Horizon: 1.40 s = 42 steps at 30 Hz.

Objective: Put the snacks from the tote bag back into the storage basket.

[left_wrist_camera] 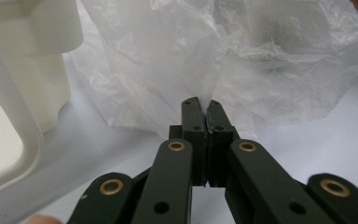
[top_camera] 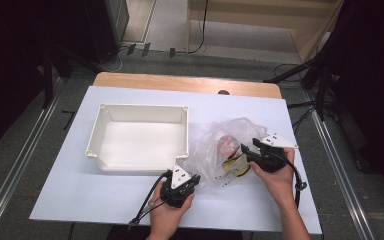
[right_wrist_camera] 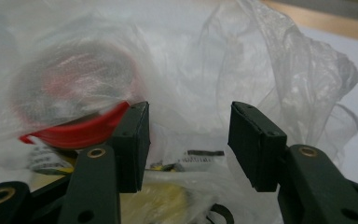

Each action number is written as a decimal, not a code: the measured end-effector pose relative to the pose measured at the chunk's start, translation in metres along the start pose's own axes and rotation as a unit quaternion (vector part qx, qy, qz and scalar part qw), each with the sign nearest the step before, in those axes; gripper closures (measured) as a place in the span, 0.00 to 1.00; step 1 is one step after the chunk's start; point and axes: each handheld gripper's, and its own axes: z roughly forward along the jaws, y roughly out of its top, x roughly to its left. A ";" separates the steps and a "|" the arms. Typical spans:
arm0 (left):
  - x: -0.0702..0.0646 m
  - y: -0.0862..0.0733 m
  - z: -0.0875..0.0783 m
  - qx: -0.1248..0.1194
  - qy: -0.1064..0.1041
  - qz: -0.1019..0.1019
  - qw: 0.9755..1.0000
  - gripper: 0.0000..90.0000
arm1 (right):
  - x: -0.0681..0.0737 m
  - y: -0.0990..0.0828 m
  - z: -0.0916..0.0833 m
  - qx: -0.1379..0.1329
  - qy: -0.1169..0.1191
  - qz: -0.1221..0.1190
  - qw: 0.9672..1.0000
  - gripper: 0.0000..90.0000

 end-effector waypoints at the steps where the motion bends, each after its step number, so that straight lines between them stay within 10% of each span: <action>1: 0.000 0.000 0.000 0.000 -0.001 -0.001 1.000 1.00 | -0.001 -0.001 0.004 0.009 -0.004 0.004 1.000 0.54; 7: 0.000 0.000 0.000 -0.002 -0.002 0.000 1.000 1.00 | 0.001 -0.002 0.019 0.017 -0.016 -0.001 1.000 0.53; 18: 0.000 0.000 -0.001 -0.003 -0.003 0.005 1.000 1.00 | 0.000 0.026 0.024 -0.014 -0.001 0.027 1.000 1.00; 28: -0.001 -0.001 -0.002 -0.007 -0.007 0.004 1.000 1.00 | 0.008 0.052 0.047 -0.007 0.039 0.004 0.999 1.00; 34: 0.000 -0.002 -0.003 -0.008 -0.006 0.002 1.000 1.00 | -0.002 0.045 0.063 0.013 0.044 0.043 0.998 1.00; 42: 0.001 -0.001 -0.003 -0.013 -0.005 -0.001 1.000 1.00 | -0.009 0.033 0.012 -0.033 0.060 0.015 0.998 0.78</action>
